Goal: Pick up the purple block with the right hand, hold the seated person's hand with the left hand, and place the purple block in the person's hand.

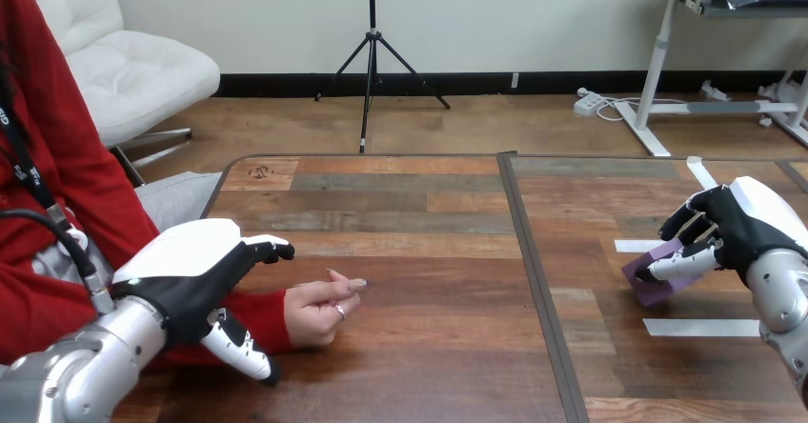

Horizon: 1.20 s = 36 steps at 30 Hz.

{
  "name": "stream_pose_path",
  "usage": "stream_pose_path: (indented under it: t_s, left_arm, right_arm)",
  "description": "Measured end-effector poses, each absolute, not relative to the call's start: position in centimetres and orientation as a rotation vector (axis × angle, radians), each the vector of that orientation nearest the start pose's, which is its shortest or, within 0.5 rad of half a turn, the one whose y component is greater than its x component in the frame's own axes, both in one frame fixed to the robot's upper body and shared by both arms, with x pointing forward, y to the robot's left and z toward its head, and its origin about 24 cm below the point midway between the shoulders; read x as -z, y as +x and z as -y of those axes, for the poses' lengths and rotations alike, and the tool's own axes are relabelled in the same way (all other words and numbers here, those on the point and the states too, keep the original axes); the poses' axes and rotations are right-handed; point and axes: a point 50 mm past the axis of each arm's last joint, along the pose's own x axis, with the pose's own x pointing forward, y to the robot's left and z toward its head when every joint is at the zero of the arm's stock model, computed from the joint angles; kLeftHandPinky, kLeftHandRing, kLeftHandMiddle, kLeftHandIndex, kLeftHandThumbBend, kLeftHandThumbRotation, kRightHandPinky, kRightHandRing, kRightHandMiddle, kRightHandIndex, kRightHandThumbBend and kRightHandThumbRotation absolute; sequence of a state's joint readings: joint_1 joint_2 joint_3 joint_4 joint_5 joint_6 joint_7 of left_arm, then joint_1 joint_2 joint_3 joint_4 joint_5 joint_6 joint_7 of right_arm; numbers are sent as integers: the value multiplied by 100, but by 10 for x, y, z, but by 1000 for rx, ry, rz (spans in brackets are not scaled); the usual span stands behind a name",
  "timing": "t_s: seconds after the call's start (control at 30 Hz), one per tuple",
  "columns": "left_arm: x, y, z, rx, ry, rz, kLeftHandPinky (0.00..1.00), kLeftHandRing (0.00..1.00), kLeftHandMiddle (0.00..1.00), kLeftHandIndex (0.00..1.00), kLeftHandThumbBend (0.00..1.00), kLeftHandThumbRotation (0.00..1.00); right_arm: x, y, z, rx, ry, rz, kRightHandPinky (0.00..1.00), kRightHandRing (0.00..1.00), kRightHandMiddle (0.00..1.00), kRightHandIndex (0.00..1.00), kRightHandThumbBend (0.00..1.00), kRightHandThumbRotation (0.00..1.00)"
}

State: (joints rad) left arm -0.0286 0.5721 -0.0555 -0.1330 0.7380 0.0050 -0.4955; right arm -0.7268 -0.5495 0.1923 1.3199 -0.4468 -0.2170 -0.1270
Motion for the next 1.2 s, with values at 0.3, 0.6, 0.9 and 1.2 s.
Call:
stream_pose_path:
  t_s: [0.3, 0.6, 0.9, 1.2]
  left_arm:
    - [-79, 254, -214, 419, 1349, -124, 77, 81, 82, 81, 100, 1]
    - [-81, 257, -212, 374, 1385, -86, 74, 77, 78, 77, 100, 0]
    - [-79, 261, -208, 370, 1423, -84, 71, 73, 74, 72, 98, 0]
    - [-72, 269, -206, 394, 1451, -117, 64, 68, 69, 67, 94, 0]
  right_arm:
    - [-35, 336, 299, 82, -1026, -382, 46, 48, 52, 49, 77, 0]
    - [-36, 336, 298, 80, -1023, -377, 46, 48, 51, 49, 77, 0]
    - [-36, 337, 298, 78, -1022, -374, 46, 48, 51, 49, 78, 0]
    - [-36, 337, 298, 78, -1020, -372, 46, 48, 51, 50, 77, 0]
